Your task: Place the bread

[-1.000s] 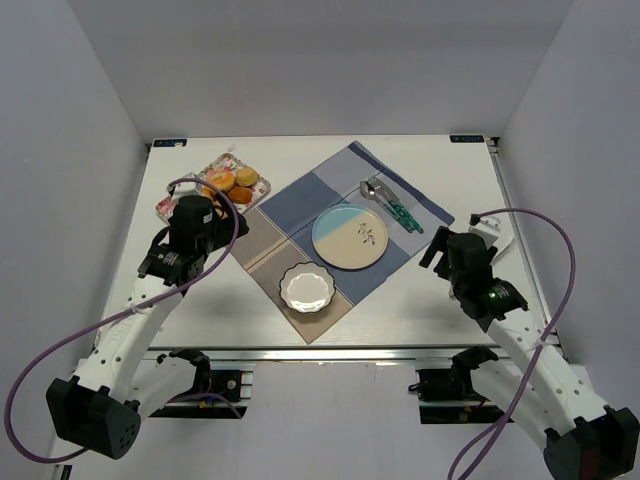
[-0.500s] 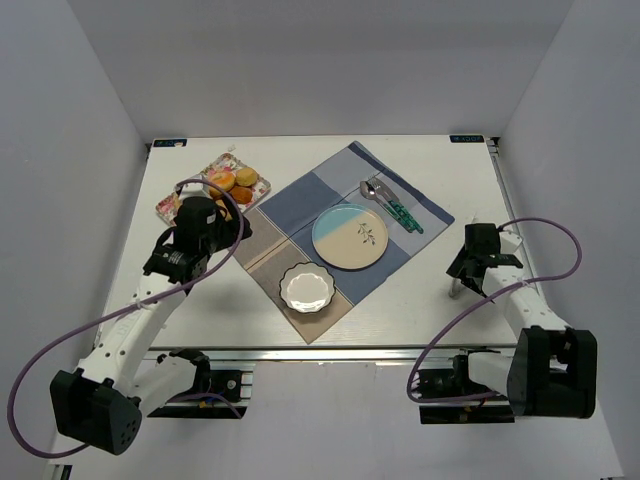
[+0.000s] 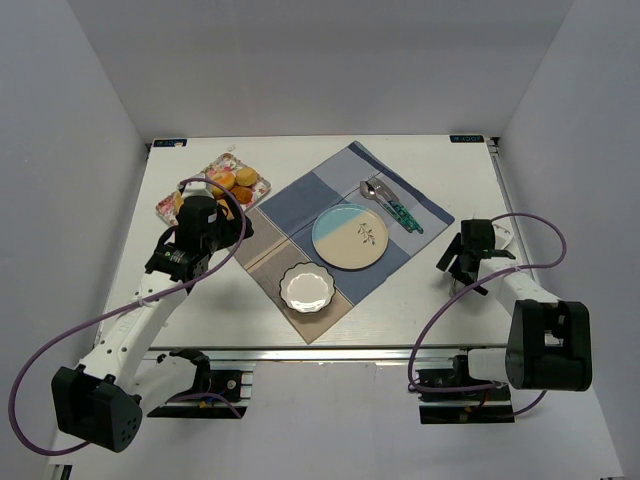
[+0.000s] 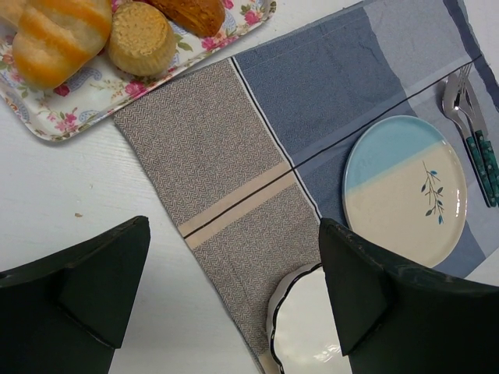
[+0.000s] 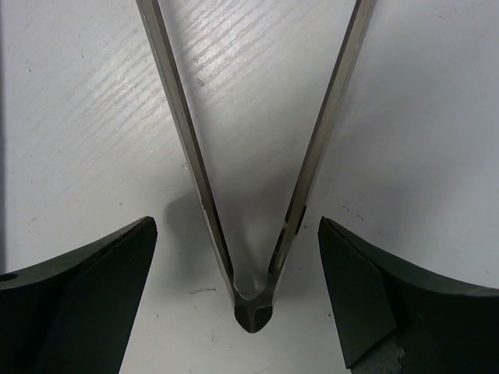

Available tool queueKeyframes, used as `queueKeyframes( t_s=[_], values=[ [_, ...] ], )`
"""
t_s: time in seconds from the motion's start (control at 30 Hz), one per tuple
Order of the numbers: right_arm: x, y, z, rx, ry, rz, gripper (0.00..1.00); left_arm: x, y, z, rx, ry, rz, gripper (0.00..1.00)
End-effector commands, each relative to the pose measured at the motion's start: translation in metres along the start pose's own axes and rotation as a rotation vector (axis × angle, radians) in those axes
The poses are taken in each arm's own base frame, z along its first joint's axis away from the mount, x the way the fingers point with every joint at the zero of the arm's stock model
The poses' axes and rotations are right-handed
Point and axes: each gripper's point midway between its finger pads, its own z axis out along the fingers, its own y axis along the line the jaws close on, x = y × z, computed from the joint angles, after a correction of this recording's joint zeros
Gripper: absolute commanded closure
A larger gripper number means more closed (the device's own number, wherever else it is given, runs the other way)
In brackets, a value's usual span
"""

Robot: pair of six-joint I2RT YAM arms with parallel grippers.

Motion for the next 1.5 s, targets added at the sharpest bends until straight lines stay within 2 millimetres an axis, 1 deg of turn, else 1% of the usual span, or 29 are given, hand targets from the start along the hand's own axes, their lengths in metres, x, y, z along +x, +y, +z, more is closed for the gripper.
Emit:
queueKeyframes(
  t_s=[0.0,0.03,0.07,0.2,0.27,0.37,0.4,0.47,0.5,0.53,0.57,0.6,0.67,0.7,0.77,0.87,0.93,1.03,1.07,1.1,1.13,1.17,1.23,1.27,1.33,1.37,1.4,1.43,1.47],
  values=[
    [-0.012,0.002,0.005,0.008,-0.047,0.040,0.11,-0.004,-0.004,-0.003,0.026,-0.022,0.005,0.02],
    [-0.009,0.002,0.007,0.011,-0.041,0.043,0.11,-0.005,-0.004,-0.003,0.025,-0.024,0.004,0.02],
    [-0.011,-0.005,0.011,0.027,-0.033,0.067,0.11,-0.005,-0.004,-0.003,0.025,-0.024,0.004,0.02],
    [-0.005,-0.007,0.020,0.029,-0.012,0.088,0.11,-0.005,-0.003,-0.004,0.020,-0.024,0.001,0.02],
    [-0.002,-0.009,0.024,0.030,-0.008,0.095,0.12,-0.006,-0.004,-0.004,0.019,-0.026,-0.004,0.02],
    [-0.002,-0.010,0.028,0.019,-0.001,0.099,0.18,-0.006,-0.004,-0.005,0.020,-0.024,-0.008,0.02],
    [-0.001,-0.008,0.028,0.009,0.004,0.099,0.26,-0.006,-0.004,-0.005,0.019,-0.023,-0.011,0.02],
    [-0.004,-0.006,0.028,-0.005,-0.004,0.095,0.35,-0.008,-0.005,-0.006,0.021,-0.025,-0.019,0.02],
    [-0.004,-0.005,0.028,-0.014,-0.003,0.089,0.42,-0.008,-0.005,-0.008,0.020,-0.024,-0.023,0.02],
    [-0.005,-0.004,0.027,-0.022,-0.009,0.087,0.51,-0.009,-0.005,-0.009,0.021,-0.025,-0.027,0.02],
    [-0.006,-0.004,0.026,-0.023,-0.011,0.083,0.55,-0.010,-0.005,-0.009,0.016,-0.026,-0.036,0.02],
    [-0.009,-0.002,0.023,-0.034,-0.023,0.077,0.65,-0.009,-0.004,-0.010,0.009,-0.025,-0.042,0.02],
    [-0.014,-0.001,0.019,-0.046,-0.040,0.070,0.70,-0.010,0.000,-0.012,-0.009,-0.033,-0.068,0.02],
    [-0.019,0.002,0.012,-0.075,-0.061,0.062,0.73,-0.009,0.001,-0.013,-0.019,-0.030,-0.074,0.02],
    [-0.027,0.009,0.003,-0.119,-0.085,0.054,0.76,-0.010,0.002,-0.014,-0.024,-0.032,-0.095,0.02],
    [-0.044,0.024,-0.021,-0.224,-0.145,0.035,0.79,-0.007,0.003,-0.017,-0.033,-0.014,-0.108,0.02],
    [-0.057,0.033,-0.041,-0.289,-0.191,0.014,0.79,-0.005,0.003,-0.019,-0.037,-0.008,-0.123,0.02],
    [-0.067,0.044,-0.068,-0.376,-0.235,-0.047,0.79,-0.002,0.004,-0.022,-0.034,0.001,-0.136,0.02],
    [-0.076,0.051,-0.079,-0.408,-0.263,-0.068,0.80,-0.001,0.005,-0.025,-0.034,0.007,-0.138,0.02],
    [-0.076,0.063,-0.093,-0.470,-0.278,-0.106,0.80,-0.001,0.004,-0.026,-0.031,0.011,-0.144,0.02],
    [-0.075,0.071,-0.102,-0.516,-0.277,-0.139,0.80,0.000,0.004,-0.027,-0.029,0.015,-0.151,0.02],
    [-0.072,0.092,-0.120,-0.605,-0.292,-0.220,0.80,0.001,0.004,-0.029,-0.028,0.022,-0.150,0.02],
    [-0.068,0.116,-0.141,-0.696,-0.303,-0.312,0.80,0.002,0.002,-0.031,-0.015,0.028,-0.149,0.02],
    [-0.058,0.142,-0.164,-0.778,-0.317,-0.424,0.80,0.004,0.002,-0.033,-0.017,0.038,-0.147,0.02],
    [-0.041,0.170,-0.179,-0.838,-0.302,-0.543,0.79,0.006,0.002,-0.035,-0.012,0.047,-0.149,0.02],
    [-0.015,0.193,-0.188,-0.912,-0.258,-0.658,0.78,0.009,0.003,-0.037,-0.015,0.060,-0.147,0.02],
    [-0.016,0.210,-0.204,-0.965,-0.268,-0.694,0.77,0.009,0.003,-0.038,-0.015,0.063,-0.147,0.02],
    [-0.010,0.223,-0.211,-0.996,-0.254,-0.726,0.76,0.006,0.003,-0.042,-0.015,0.057,-0.153,0.02],
    [0.008,0.239,-0.221,-1.035,-0.227,-0.788,0.76,0.007,0.006,-0.045,-0.024,0.063,-0.151,0.02]
  ],
)
